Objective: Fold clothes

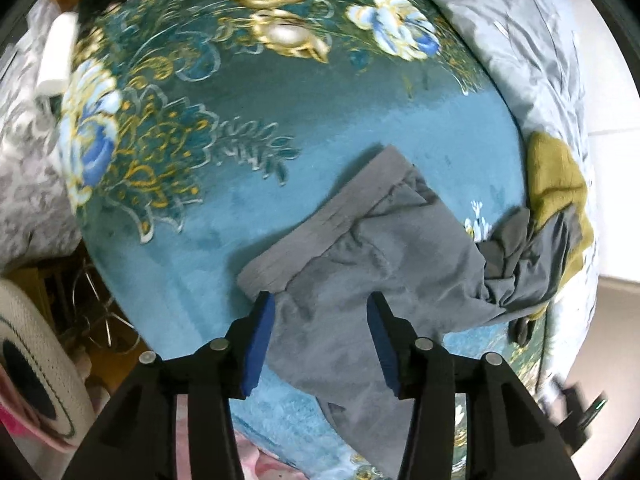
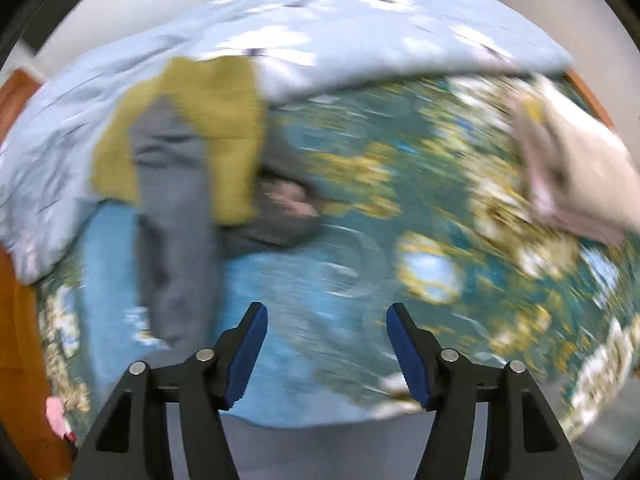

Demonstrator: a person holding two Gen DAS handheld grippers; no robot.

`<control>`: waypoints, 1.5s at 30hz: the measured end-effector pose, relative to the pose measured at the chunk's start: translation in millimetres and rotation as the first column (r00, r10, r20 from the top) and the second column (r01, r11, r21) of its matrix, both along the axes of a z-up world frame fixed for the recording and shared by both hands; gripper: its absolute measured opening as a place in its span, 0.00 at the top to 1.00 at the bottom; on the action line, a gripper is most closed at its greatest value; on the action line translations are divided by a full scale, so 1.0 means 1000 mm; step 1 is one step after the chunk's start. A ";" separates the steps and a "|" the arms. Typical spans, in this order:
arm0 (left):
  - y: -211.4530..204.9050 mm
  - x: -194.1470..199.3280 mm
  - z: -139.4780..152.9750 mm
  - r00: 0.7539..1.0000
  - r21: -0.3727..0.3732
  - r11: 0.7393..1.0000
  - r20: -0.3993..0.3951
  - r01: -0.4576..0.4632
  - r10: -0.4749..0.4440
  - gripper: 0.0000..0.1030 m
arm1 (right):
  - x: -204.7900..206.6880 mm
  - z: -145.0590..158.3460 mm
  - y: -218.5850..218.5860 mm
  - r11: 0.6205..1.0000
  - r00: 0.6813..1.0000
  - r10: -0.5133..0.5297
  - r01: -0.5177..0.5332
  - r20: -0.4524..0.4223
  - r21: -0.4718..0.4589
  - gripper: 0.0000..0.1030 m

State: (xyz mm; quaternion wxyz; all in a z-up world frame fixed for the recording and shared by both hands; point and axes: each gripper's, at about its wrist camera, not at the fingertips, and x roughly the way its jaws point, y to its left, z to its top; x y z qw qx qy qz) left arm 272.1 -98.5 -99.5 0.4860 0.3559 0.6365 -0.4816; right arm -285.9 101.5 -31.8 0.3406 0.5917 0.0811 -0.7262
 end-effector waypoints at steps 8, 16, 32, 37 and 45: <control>-0.027 -0.045 -0.025 0.996 0.046 0.995 -0.026 0.088 -0.087 0.52 | 0.005 0.028 -0.119 0.979 0.978 0.201 -0.203 -0.060 -0.024 0.31; -0.051 -0.047 -0.048 0.997 0.085 0.993 -0.001 0.078 -0.078 0.52 | -0.061 -0.004 -0.195 0.995 0.993 0.077 -0.070 0.091 -0.074 0.31; -0.056 -0.037 -0.091 0.998 0.210 0.978 0.058 0.011 -0.023 0.51 | -0.101 -0.077 -0.278 0.991 0.979 0.125 -0.130 0.163 0.021 0.72; -0.062 -0.048 -0.085 0.999 0.198 0.980 0.034 0.026 -0.033 0.51 | -0.094 -0.058 -0.263 0.987 0.972 0.162 -0.160 0.168 -0.026 0.93; -0.064 -0.066 -0.070 0.996 0.157 0.984 -0.017 0.086 -0.085 0.51 | -0.118 0.010 -0.086 0.983 0.998 -0.032 0.041 0.054 -0.179 0.94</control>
